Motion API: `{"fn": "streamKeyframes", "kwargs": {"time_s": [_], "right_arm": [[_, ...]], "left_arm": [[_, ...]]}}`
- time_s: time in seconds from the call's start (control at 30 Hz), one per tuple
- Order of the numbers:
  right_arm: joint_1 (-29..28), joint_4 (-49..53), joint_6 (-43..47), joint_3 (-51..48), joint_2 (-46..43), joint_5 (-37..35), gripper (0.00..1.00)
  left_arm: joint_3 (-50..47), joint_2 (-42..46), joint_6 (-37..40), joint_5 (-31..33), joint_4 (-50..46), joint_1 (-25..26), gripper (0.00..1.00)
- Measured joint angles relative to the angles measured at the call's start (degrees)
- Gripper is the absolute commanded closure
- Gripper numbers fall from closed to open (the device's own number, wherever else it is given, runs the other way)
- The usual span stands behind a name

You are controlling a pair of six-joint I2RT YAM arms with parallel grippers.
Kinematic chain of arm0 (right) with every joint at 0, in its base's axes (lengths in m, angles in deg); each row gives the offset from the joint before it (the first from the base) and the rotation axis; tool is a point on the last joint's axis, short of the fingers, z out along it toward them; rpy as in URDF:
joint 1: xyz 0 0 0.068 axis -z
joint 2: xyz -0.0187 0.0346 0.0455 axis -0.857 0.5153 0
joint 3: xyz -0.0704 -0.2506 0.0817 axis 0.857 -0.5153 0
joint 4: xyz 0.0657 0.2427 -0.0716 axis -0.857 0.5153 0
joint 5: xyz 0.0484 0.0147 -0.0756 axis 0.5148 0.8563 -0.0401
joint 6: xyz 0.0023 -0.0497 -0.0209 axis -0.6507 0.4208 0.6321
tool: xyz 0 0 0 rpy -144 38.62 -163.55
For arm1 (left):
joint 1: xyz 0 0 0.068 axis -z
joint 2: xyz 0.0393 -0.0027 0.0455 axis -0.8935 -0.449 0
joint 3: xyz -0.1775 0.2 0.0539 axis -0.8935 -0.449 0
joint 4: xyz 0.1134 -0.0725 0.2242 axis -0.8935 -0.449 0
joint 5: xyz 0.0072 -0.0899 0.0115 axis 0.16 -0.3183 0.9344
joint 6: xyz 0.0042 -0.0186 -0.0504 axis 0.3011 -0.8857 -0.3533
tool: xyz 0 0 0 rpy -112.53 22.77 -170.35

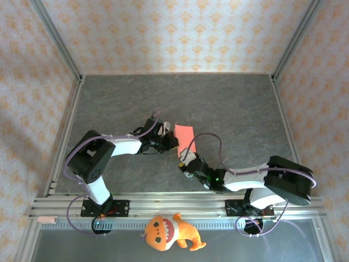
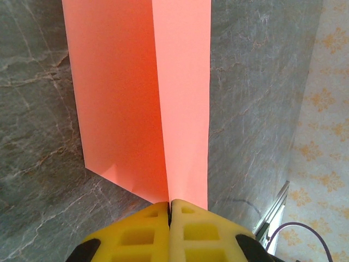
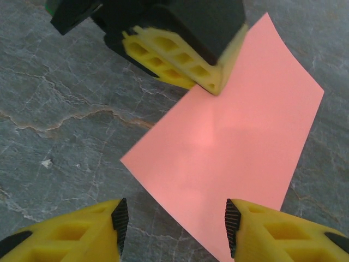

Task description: Fold a paper plane with a square sheet of paper (pick it up from the middle)

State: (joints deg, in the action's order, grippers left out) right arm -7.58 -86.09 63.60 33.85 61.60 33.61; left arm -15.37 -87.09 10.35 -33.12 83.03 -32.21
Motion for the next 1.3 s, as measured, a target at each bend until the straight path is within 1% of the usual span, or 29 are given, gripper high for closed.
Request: {"fn": "streamKeyframes", "kwargs": {"time_s": [0.13,0.33,0.43,0.6,0.73,0.97,1.03,1.17,1.3], "right_arm": [[-0.92,-1.05,1.66,0.85,2.54,-2.43,0.45],[-1.4,-1.75,3.41,2.69,6.56,-5.7,0.46],[-1.79,-2.34,4.42,3.48,8.17,-7.23,0.52],[-1.92,-2.82,5.27,3.52,8.37,-8.72,0.69],[-1.92,-3.13,5.07,3.5,8.09,-9.07,0.74],[-1.92,-3.54,5.03,3.43,7.39,-9.09,0.77],[-1.92,-3.69,4.98,3.26,7.02,-9.07,0.8],[-1.92,-3.93,4.44,2.51,6.01,-9.05,0.89],[-1.92,-4.09,4.17,2.21,5.73,-9.03,0.94]], "left_arm": [[0.0,0.0,0.0,-0.02,0.0,0.0,0.99],[0.0,0.0,-0.02,-0.24,0.0,0.0,0.99],[0.0,0.0,-0.02,-0.61,0.02,0.0,0.99],[0.0,0.0,-0.02,-0.66,0.0,0.0,0.99],[0.0,0.0,-0.02,-0.66,0.02,0.0,0.99],[0.0,0.0,-0.02,-0.66,0.0,0.0,0.99],[0.0,0.0,-0.02,-0.66,0.02,0.0,0.99],[0.0,0.0,-0.02,-0.66,0.02,0.0,0.99],[0.0,0.0,-0.02,-0.66,0.04,0.0,0.99]]}}
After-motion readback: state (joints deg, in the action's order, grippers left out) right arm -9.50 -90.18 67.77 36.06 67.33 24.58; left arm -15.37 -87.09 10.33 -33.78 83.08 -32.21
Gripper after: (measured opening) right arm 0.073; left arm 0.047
